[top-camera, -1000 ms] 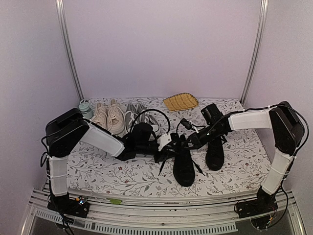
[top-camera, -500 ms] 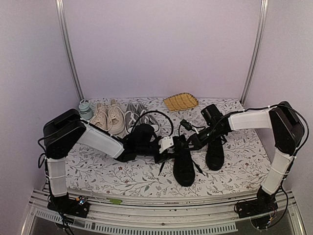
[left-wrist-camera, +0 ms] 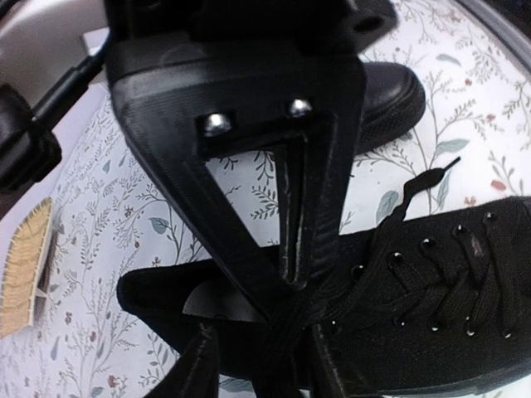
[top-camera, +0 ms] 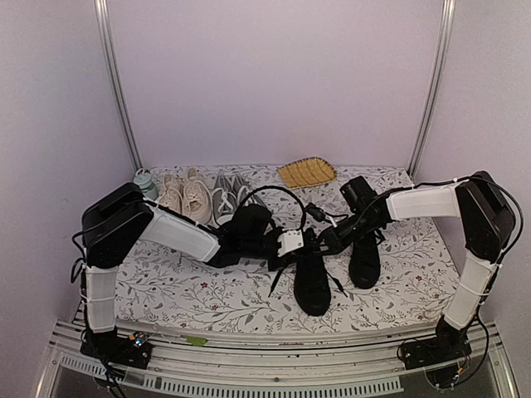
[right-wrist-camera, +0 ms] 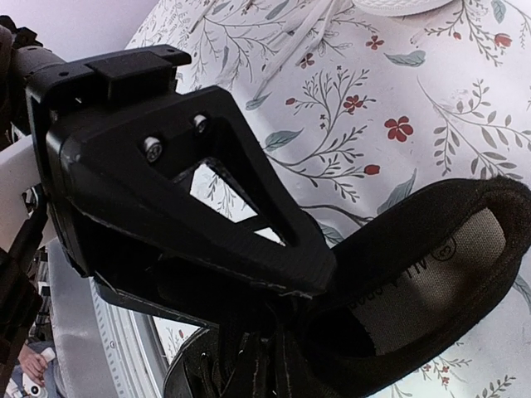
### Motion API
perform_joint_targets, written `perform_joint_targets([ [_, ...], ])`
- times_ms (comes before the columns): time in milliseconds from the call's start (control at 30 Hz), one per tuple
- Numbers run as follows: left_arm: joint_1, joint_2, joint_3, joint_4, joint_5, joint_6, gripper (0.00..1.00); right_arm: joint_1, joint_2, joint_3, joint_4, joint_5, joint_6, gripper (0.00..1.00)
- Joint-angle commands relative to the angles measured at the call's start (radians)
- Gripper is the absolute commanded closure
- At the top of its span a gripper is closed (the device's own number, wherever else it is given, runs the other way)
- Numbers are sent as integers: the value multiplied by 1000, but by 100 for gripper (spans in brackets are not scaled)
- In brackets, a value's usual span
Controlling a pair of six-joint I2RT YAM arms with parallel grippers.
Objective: Tie the shoes
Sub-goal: Pass from the left arm to the right, then cross the half-tied shoelace over the shoe.
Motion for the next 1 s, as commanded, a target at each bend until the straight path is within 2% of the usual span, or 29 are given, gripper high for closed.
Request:
perform_joint_targets([
  [0,-6,20,12,-11,-10,17,71,5,23,33,-26,-24,-28,92],
  [367,-4,10,-3,43,-4,-50,100,4,41,44,-14,-43,-40,87],
  [567,-4,5,-6,60,20,-88,100,5,62,48,2,-16,-35,85],
  [667,-1,1,-8,69,38,-106,100,5,63,48,9,-1,-35,82],
  [733,2,1,-9,79,42,-119,100,5,67,48,10,-1,-36,76],
  [833,4,1,-12,92,43,-129,100,6,73,43,13,2,-36,75],
  [933,4,3,-11,94,43,-135,100,9,73,36,20,-5,-36,79],
  [967,4,2,-11,94,43,-136,100,10,71,35,24,0,-36,86],
])
